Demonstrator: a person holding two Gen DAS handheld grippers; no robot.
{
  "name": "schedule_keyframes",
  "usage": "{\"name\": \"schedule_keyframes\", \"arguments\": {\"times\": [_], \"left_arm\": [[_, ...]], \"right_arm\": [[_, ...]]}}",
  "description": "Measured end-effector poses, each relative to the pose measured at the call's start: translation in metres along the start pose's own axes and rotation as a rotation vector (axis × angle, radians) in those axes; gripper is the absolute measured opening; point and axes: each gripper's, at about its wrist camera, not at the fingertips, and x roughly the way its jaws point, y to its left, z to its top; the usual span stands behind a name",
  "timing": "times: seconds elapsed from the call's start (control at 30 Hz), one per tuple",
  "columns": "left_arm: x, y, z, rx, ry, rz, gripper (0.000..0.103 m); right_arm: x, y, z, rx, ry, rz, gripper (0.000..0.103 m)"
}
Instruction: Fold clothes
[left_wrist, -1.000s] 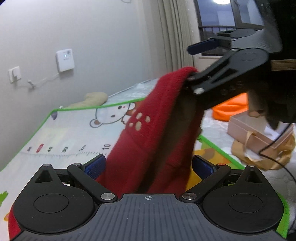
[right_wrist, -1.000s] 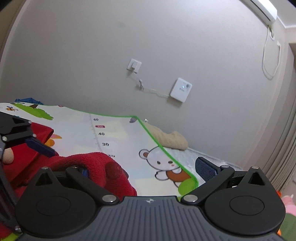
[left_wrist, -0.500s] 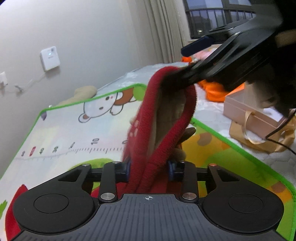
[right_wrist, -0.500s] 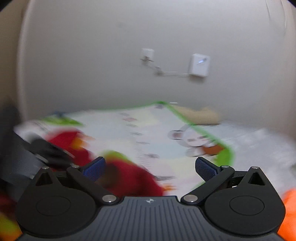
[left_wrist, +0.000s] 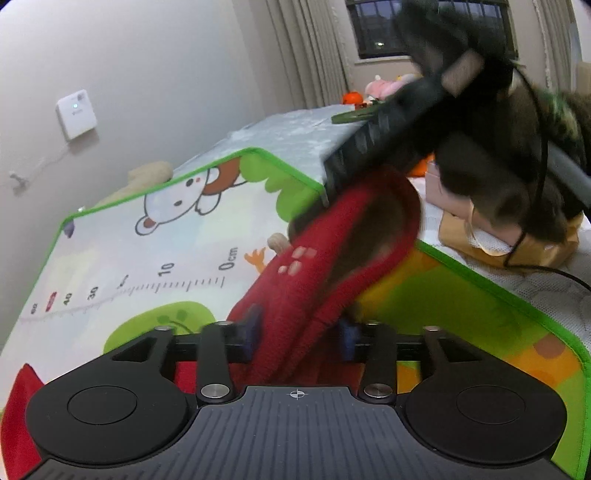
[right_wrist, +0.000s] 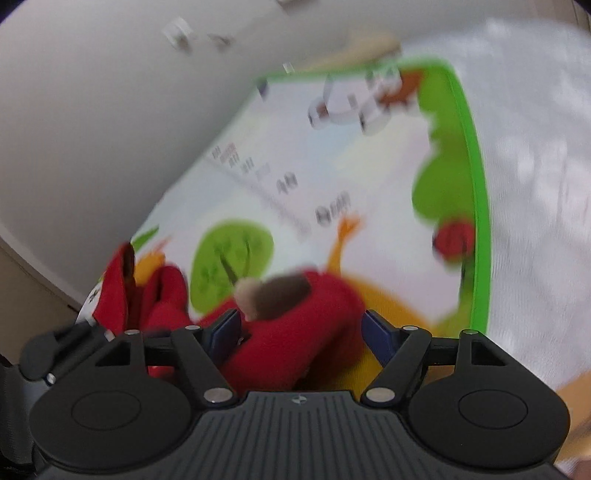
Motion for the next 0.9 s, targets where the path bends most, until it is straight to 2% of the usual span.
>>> {"name": "schedule_keyframes", "arguments": {"times": [0.03,0.07,0.17,0.23,0.33,0.47,0.53,0.67,0.8,0.87,0.9], "left_arm": [[0.002,-0.001,0.0,0.003,0.002,0.0,0.067],[0.004,-0.002,-0.001,0.005,0.005,0.0,0.069],[0.012,-0.007,-0.002,0.018,0.028,-0.011,0.068],[0.01,-0.009,-0.002,0.03,0.02,-0.007,0.054],[-0.002,-0.009,-0.001,0.035,-0.017,0.012,0.043],[-0.047,0.02,0.002,-0.1,-0.118,0.045,0.042],[-0.075,0.036,-0.006,-0.159,-0.162,0.071,0.042],[-0.132,0.061,-0.039,-0.257,-0.224,0.143,0.043],[-0.178,0.083,-0.09,-0.391,-0.23,0.195,0.044],[-0.192,0.093,-0.117,-0.479,-0.211,0.201,0.051],[-0.197,0.098,-0.131,-0.537,-0.204,0.19,0.056]], "right_arm": [[0.006,-0.005,-0.005,0.03,0.026,0.011,0.074],[0.011,-0.01,-0.009,0.061,0.052,0.023,0.074],[0.024,-0.019,-0.018,0.167,0.105,0.089,0.076],[0.019,-0.009,-0.016,0.182,0.083,0.15,0.076],[0.001,0.035,-0.005,0.066,-0.003,0.232,0.077],[-0.013,0.105,0.007,-0.109,-0.093,0.35,0.086],[-0.006,0.145,0.01,-0.193,-0.086,0.405,0.086],[0.027,0.217,0.004,-0.326,0.012,0.514,0.086],[0.072,0.273,-0.017,-0.417,0.133,0.563,0.09],[0.085,0.289,-0.022,-0.423,0.176,0.586,0.09],[0.084,0.293,-0.02,-0.422,0.171,0.6,0.09]]}}
